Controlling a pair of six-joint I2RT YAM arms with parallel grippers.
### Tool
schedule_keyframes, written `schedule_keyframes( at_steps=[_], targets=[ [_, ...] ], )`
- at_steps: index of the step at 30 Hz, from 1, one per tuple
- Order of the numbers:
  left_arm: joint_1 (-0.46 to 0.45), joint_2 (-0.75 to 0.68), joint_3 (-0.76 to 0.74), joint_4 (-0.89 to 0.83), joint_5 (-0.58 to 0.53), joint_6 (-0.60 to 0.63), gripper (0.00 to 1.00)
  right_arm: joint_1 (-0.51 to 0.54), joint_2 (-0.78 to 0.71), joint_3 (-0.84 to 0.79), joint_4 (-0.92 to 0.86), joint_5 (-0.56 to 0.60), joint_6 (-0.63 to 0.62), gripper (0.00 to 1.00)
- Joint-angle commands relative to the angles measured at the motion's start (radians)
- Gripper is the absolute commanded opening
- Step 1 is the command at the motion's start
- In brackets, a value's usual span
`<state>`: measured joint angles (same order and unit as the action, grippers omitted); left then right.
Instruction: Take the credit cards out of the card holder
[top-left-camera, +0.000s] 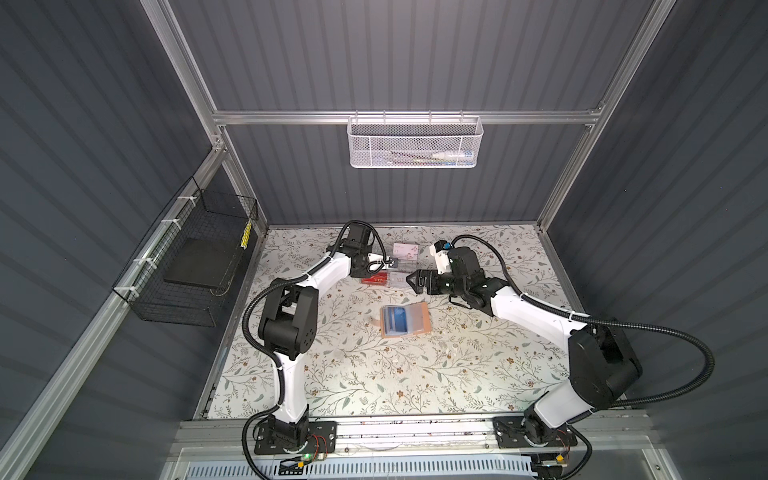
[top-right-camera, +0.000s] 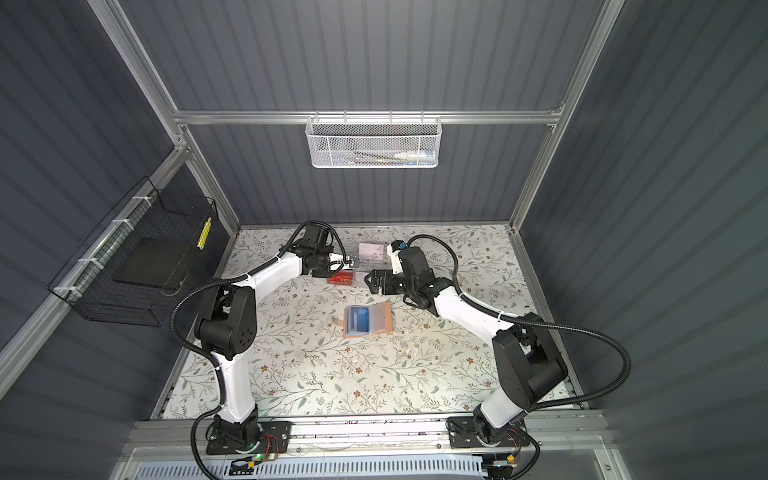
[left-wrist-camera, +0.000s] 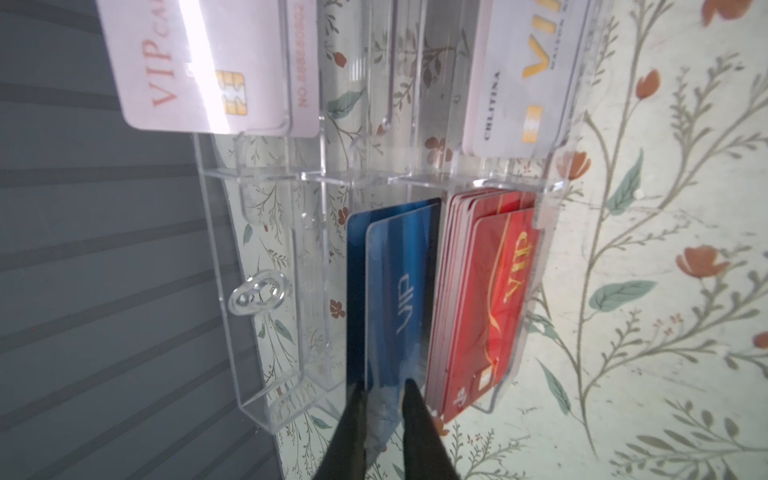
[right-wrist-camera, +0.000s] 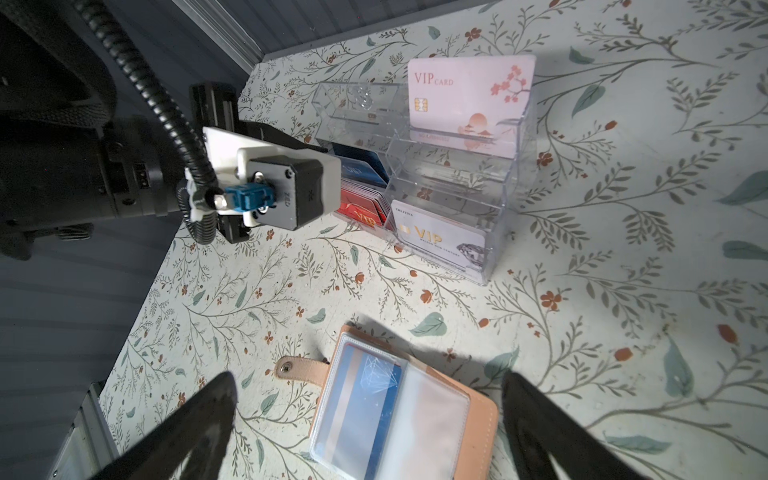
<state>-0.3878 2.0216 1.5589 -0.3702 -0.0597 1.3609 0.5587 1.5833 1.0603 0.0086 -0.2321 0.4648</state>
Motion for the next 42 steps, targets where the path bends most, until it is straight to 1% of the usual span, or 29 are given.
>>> schedule_keyframes(
  at_steps=[1, 7, 12, 26, 33, 36, 37, 42],
  targets=[
    [-0.008, 0.018, 0.026, -0.026, 0.016, 0.049, 0.19, -0.002, 0.015, -0.009, 0.014, -0.009, 0.005, 0.99],
    [-0.008, 0.013, 0.021, -0.010, 0.014, 0.045, 0.22, -0.003, 0.015, -0.010, 0.014, -0.012, 0.005, 0.99],
    [-0.008, -0.002, 0.004, 0.027, 0.022, 0.027, 0.27, -0.002, 0.014, -0.010, 0.014, -0.013, 0.005, 0.99],
    [-0.008, -0.012, -0.061, 0.099, -0.016, 0.016, 0.29, -0.003, 0.007, -0.011, 0.014, -0.019, 0.005, 0.99],
    [-0.008, -0.036, -0.126, 0.208, -0.029, -0.006, 0.31, -0.003, 0.007, -0.011, 0.014, -0.022, 0.007, 0.99],
    [-0.008, -0.039, -0.135, 0.235, -0.025, -0.018, 0.32, -0.002, 0.008, -0.011, 0.014, -0.021, 0.007, 0.99],
    [-0.008, -0.042, -0.173, 0.246, -0.025, -0.025, 0.32, -0.002, 0.007, -0.011, 0.014, -0.021, 0.006, 0.99],
    [-0.008, -0.057, -0.206, 0.288, -0.017, -0.043, 0.32, -0.002, 0.011, -0.011, 0.015, -0.023, 0.007, 0.99]
  ],
)
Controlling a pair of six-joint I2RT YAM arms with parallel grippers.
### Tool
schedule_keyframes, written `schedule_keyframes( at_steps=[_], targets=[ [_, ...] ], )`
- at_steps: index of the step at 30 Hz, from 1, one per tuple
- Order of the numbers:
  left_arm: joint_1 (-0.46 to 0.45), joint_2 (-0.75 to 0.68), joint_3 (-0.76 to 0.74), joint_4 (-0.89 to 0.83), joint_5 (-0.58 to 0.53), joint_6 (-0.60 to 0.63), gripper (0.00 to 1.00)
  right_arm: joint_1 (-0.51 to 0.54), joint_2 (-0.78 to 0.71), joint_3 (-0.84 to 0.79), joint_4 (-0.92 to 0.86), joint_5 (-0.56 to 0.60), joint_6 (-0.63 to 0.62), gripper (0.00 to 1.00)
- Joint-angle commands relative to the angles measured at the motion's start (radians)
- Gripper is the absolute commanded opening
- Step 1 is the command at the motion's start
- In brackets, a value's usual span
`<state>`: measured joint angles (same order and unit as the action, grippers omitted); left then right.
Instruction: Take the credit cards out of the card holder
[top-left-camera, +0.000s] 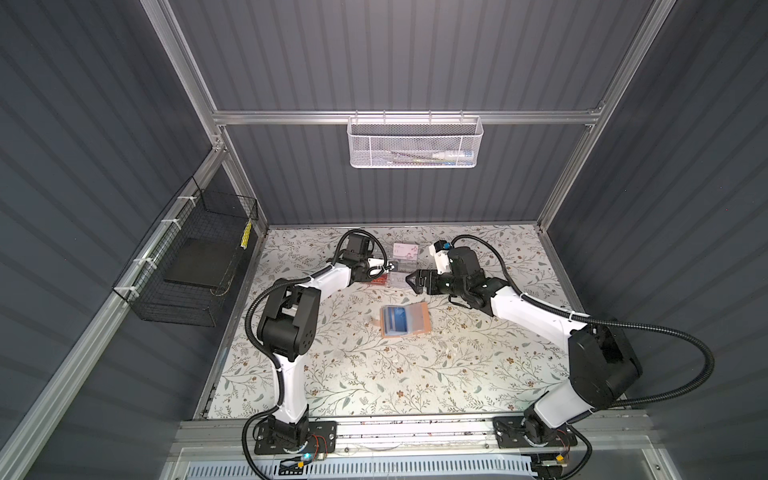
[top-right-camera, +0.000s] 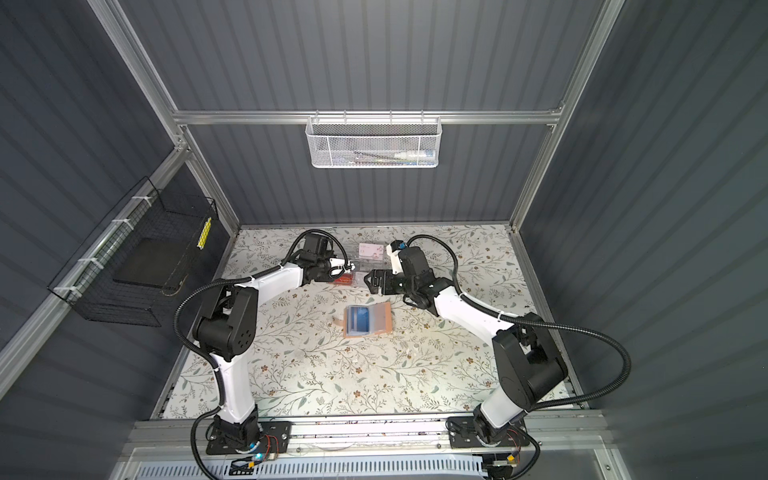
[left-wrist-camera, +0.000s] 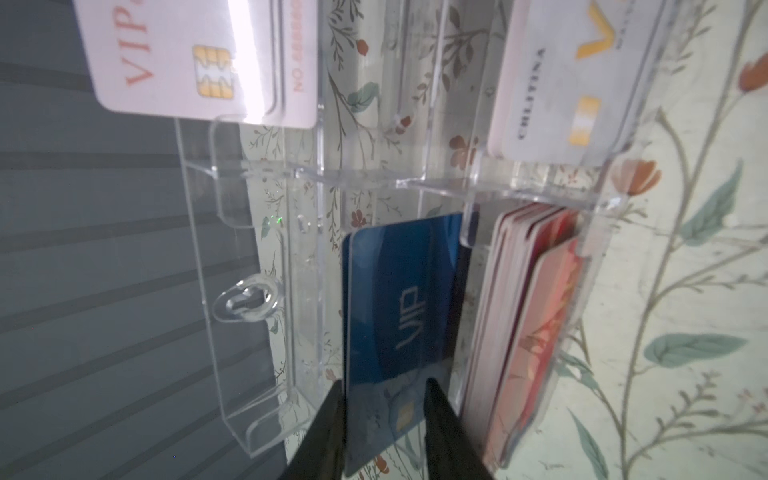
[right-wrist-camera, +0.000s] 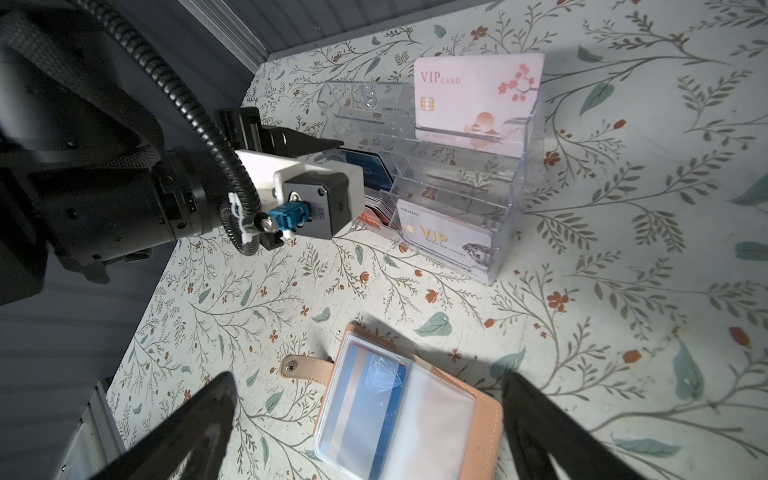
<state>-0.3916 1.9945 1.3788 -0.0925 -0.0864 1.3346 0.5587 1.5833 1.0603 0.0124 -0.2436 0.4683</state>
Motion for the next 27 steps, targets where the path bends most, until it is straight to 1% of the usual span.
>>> schedule_keyframes(
  at_steps=[1, 11, 20, 24, 27],
  targets=[
    [-0.004, -0.032, -0.029, 0.013, 0.011, -0.019, 0.32, -0.003, 0.011, -0.011, 0.011, -0.010, 0.004, 0.99],
    [-0.004, -0.072, -0.049, 0.065, 0.025, -0.073, 0.34, -0.003, 0.011, -0.010, 0.011, -0.014, 0.005, 0.99],
    [-0.003, -0.090, -0.058, 0.088, 0.019, -0.095, 0.36, -0.002, 0.006, -0.012, 0.010, -0.014, 0.006, 0.99],
    [0.004, -0.116, -0.065, 0.139, 0.025, -0.164, 0.38, -0.003, 0.006, -0.011, 0.010, -0.014, 0.005, 0.99],
    [0.018, -0.138, -0.066, 0.196, 0.031, -0.266, 0.42, -0.003, 0.002, -0.014, 0.009, -0.013, 0.006, 0.99]
  ],
)
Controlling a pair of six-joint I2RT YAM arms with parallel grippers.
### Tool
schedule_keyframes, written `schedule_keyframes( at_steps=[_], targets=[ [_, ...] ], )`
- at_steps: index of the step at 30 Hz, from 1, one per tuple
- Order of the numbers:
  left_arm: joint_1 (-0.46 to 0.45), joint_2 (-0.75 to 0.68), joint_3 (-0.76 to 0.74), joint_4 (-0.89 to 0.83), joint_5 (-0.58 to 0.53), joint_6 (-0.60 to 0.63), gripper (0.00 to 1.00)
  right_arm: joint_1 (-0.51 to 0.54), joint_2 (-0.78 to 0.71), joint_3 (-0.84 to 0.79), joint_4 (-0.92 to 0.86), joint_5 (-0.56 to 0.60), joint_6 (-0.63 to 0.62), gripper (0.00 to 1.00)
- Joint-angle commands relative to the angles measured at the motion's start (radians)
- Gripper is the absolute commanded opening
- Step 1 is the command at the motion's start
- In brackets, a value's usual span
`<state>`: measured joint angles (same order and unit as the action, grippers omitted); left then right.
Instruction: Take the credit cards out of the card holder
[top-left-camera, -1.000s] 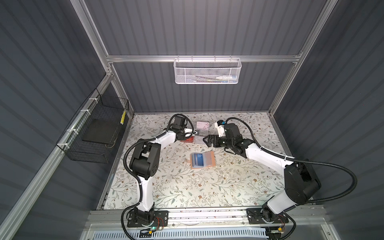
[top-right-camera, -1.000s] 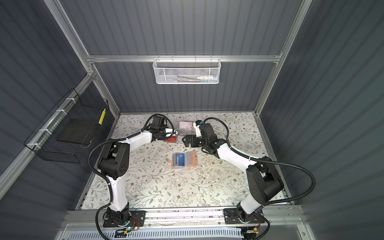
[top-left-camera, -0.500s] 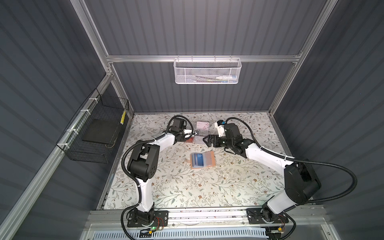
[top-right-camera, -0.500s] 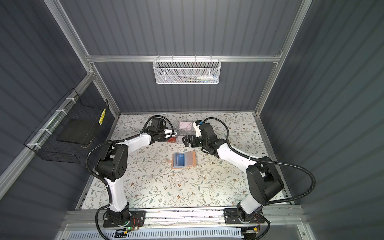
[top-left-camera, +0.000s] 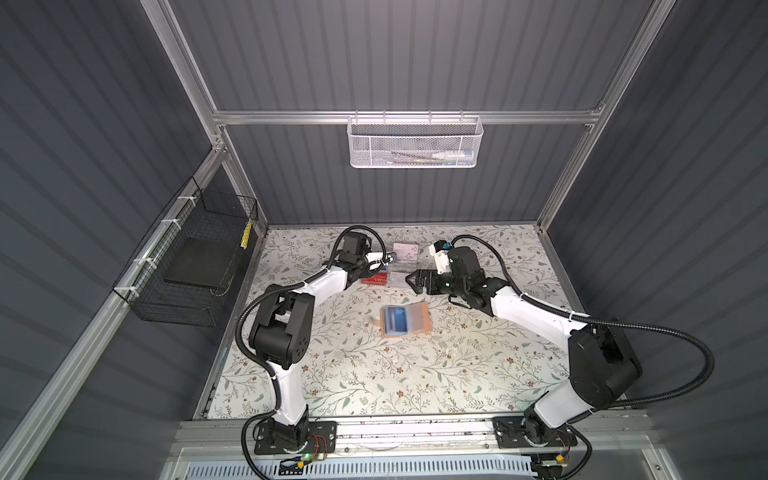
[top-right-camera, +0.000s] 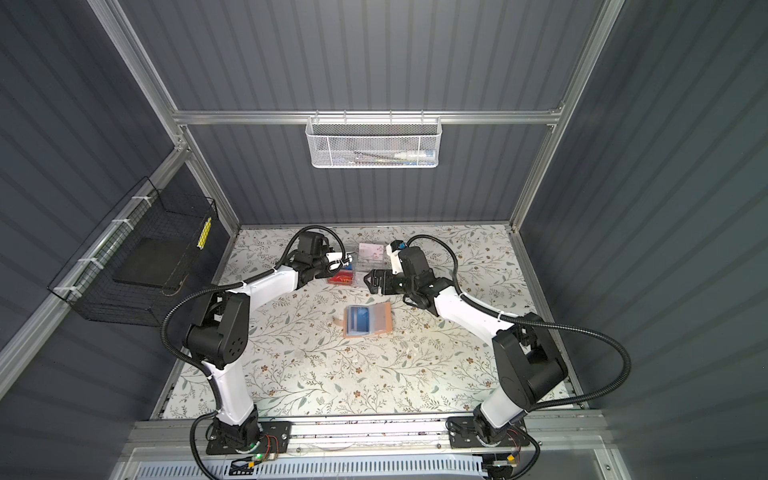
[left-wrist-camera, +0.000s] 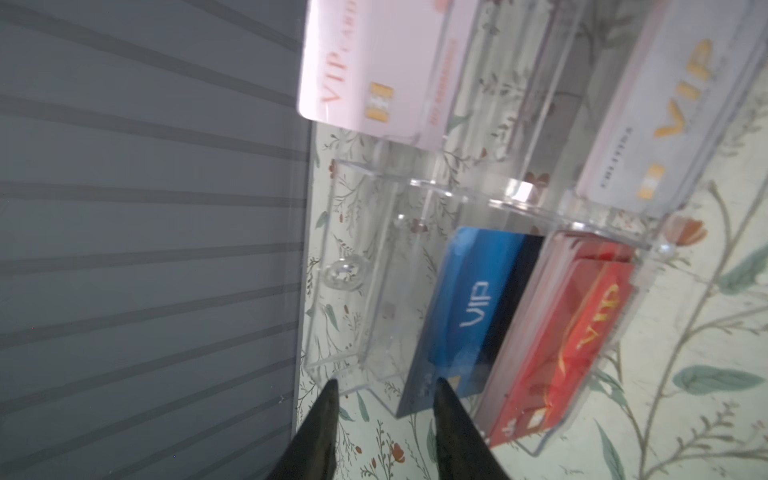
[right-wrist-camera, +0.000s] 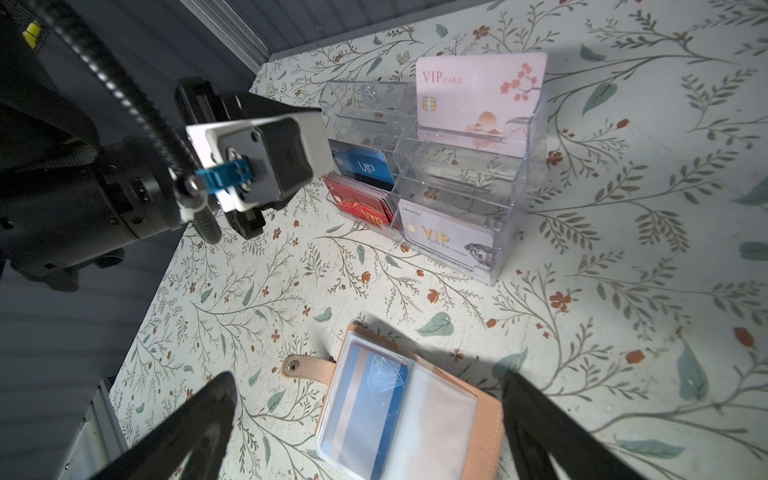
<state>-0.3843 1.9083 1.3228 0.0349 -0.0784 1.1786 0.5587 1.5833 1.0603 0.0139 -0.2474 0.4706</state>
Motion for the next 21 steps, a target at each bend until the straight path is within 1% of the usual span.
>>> schedule_keyframes(
  at_steps=[1, 2, 3, 4, 7, 9, 13, 15, 16, 17, 20, 21],
  targets=[
    [0.013, -0.061, -0.010, 0.078, 0.029, -0.142, 0.50, -0.002, 0.000, -0.016, 0.008, -0.006, 0.003, 0.99],
    [0.015, -0.071, -0.014, 0.088, 0.032, -0.171, 0.61, -0.005, -0.001, -0.017, 0.008, -0.004, 0.002, 0.99],
    [0.015, -0.077, -0.019, 0.101, 0.033, -0.193, 0.74, -0.004, -0.004, -0.017, 0.008, -0.002, 0.001, 0.99],
    [0.016, -0.088, -0.026, 0.117, 0.029, -0.224, 0.99, -0.004, -0.005, -0.019, 0.009, 0.000, 0.002, 0.99],
    [0.021, -0.111, -0.047, 0.160, 0.021, -0.309, 1.00, -0.009, -0.005, -0.021, 0.011, -0.002, 0.006, 0.99],
    [0.028, -0.131, -0.070, 0.213, -0.006, -0.396, 1.00, -0.013, -0.001, -0.023, 0.014, -0.007, 0.013, 0.99],
    [0.035, -0.190, -0.152, 0.397, -0.094, -0.631, 1.00, -0.028, 0.018, -0.019, 0.001, 0.003, 0.021, 0.99],
    [0.036, -0.220, -0.179, 0.438, -0.149, -0.784, 1.00, -0.034, 0.026, -0.013, -0.010, 0.012, 0.022, 0.99],
    [0.035, -0.232, -0.178, 0.438, -0.197, -0.876, 1.00, -0.034, 0.029, -0.010, -0.014, 0.019, 0.018, 0.99],
    [0.035, -0.241, -0.167, 0.401, -0.234, -0.957, 1.00, -0.034, 0.029, -0.010, -0.018, 0.033, 0.010, 0.99],
    [0.038, -0.242, -0.120, 0.260, -0.251, -1.138, 1.00, -0.037, 0.053, 0.012, -0.043, 0.075, -0.012, 0.99],
    [0.039, -0.232, -0.093, 0.192, -0.243, -1.181, 1.00, -0.040, 0.067, 0.029, -0.061, 0.081, -0.016, 0.99]
  ],
)
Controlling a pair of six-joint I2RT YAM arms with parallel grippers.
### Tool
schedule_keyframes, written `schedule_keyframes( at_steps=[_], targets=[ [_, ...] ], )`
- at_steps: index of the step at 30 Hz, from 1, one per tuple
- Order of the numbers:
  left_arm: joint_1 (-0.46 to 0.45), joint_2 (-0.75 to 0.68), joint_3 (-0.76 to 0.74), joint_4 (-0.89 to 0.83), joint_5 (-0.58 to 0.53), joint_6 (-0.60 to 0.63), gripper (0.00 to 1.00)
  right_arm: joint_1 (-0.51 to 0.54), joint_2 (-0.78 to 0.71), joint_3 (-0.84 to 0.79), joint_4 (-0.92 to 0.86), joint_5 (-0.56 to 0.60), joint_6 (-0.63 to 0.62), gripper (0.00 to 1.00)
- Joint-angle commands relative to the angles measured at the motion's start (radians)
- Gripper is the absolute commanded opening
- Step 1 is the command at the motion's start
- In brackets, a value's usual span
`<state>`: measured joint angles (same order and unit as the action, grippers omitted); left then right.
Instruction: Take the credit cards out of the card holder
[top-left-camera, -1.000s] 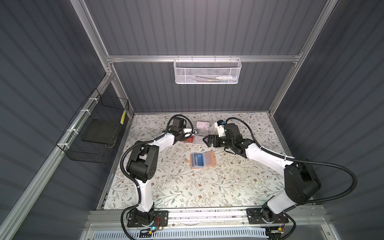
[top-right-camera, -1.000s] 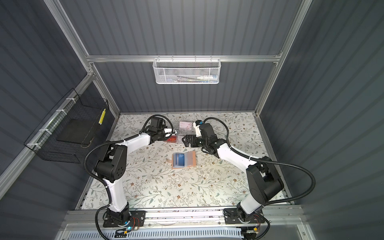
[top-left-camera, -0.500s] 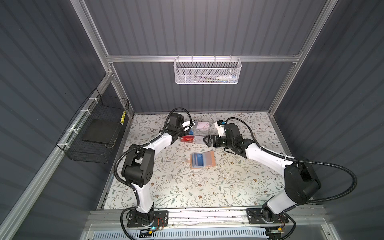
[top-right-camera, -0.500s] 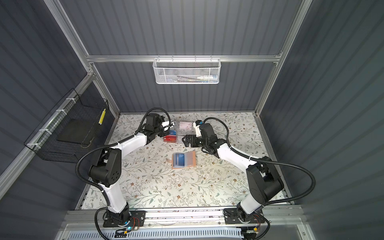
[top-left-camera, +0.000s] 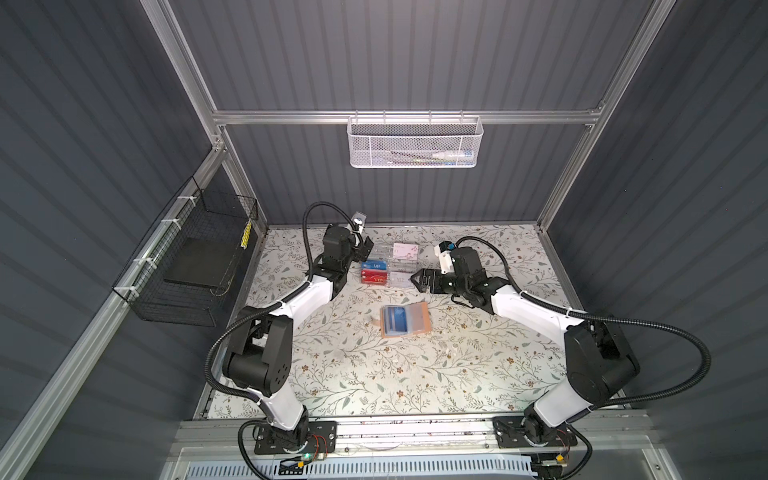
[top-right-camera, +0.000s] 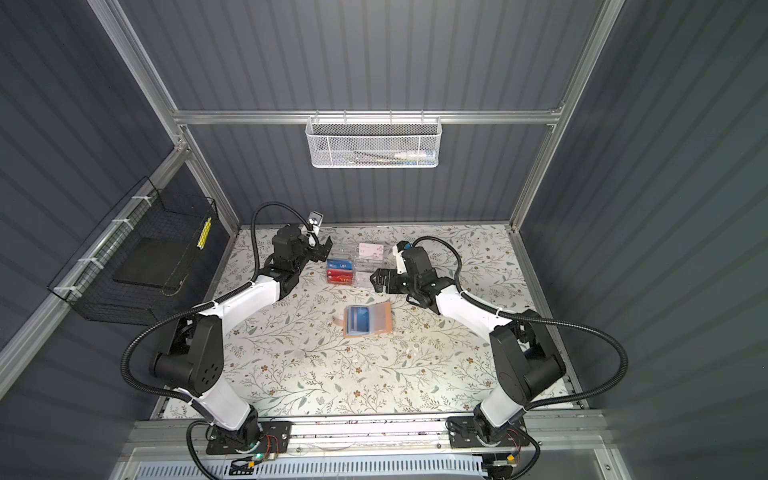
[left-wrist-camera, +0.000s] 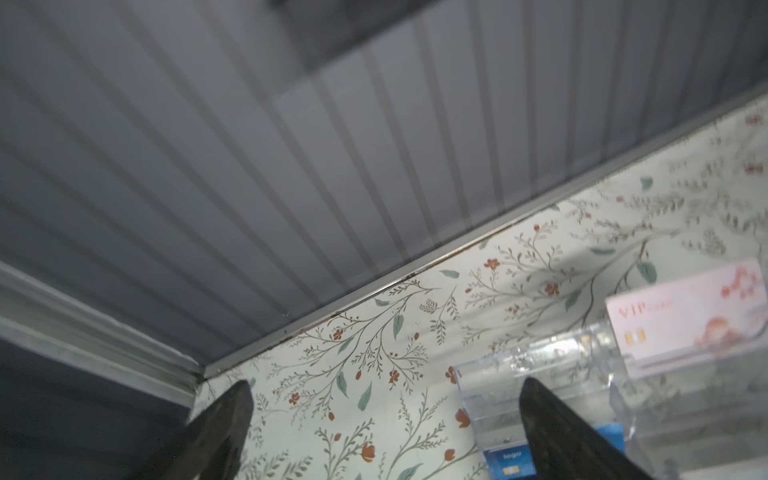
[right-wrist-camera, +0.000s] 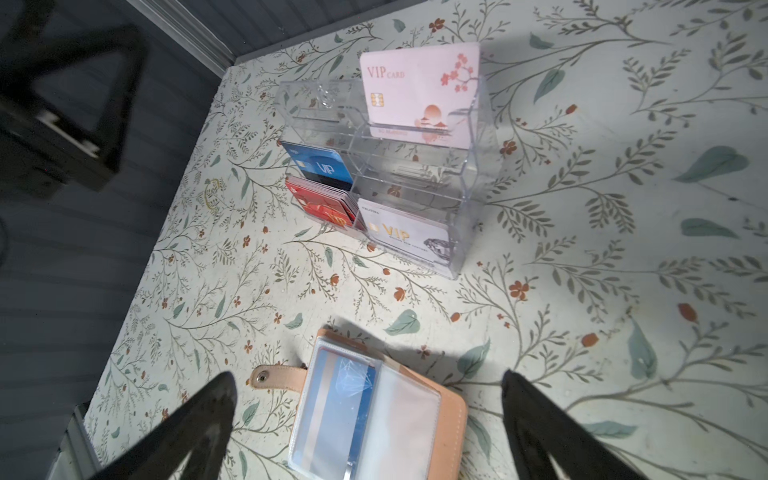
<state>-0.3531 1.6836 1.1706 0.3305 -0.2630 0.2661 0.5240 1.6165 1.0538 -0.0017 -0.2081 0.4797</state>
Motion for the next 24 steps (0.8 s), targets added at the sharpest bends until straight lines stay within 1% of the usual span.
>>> schedule_keyframes(
  at_steps=[1, 2, 3, 5, 7, 9, 12, 14, 18, 24],
  targets=[
    [0.008, 0.009, 0.101, -0.192, -0.041, -0.308, 1.00, -0.009, 0.053, 0.056, -0.065, 0.042, -0.029, 0.99],
    [0.009, 0.023, 0.132, -0.263, -0.021, -0.349, 1.00, -0.013, 0.071, 0.073, -0.075, 0.040, -0.031, 0.99],
    [0.014, 0.034, 0.141, -0.291, -0.002, -0.385, 1.00, -0.015, 0.082, 0.085, -0.084, 0.040, -0.034, 0.99],
    [0.038, 0.055, 0.139, -0.316, 0.091, -0.457, 1.00, -0.017, 0.106, 0.106, -0.092, 0.049, -0.041, 0.99],
    [0.079, 0.069, 0.115, -0.315, 0.188, -0.562, 1.00, -0.027, 0.144, 0.140, -0.098, 0.028, -0.044, 0.99],
    [0.133, 0.078, 0.062, -0.237, 0.322, -0.663, 1.00, -0.033, 0.178, 0.174, -0.100, 0.022, -0.052, 0.99],
    [0.207, 0.104, -0.004, -0.112, 0.458, -0.794, 1.00, -0.038, 0.221, 0.225, -0.105, 0.006, -0.071, 0.99],
    [0.230, 0.135, -0.011, -0.072, 0.514, -0.826, 1.00, -0.043, 0.247, 0.252, -0.104, -0.005, -0.075, 0.99],
    [0.244, 0.199, 0.005, -0.001, 0.640, -0.843, 1.00, -0.058, 0.295, 0.300, -0.101, -0.032, -0.069, 0.99],
    [0.244, 0.263, 0.020, 0.096, 0.728, -0.851, 1.00, -0.061, 0.351, 0.361, -0.095, -0.050, -0.078, 0.99]
  ],
)
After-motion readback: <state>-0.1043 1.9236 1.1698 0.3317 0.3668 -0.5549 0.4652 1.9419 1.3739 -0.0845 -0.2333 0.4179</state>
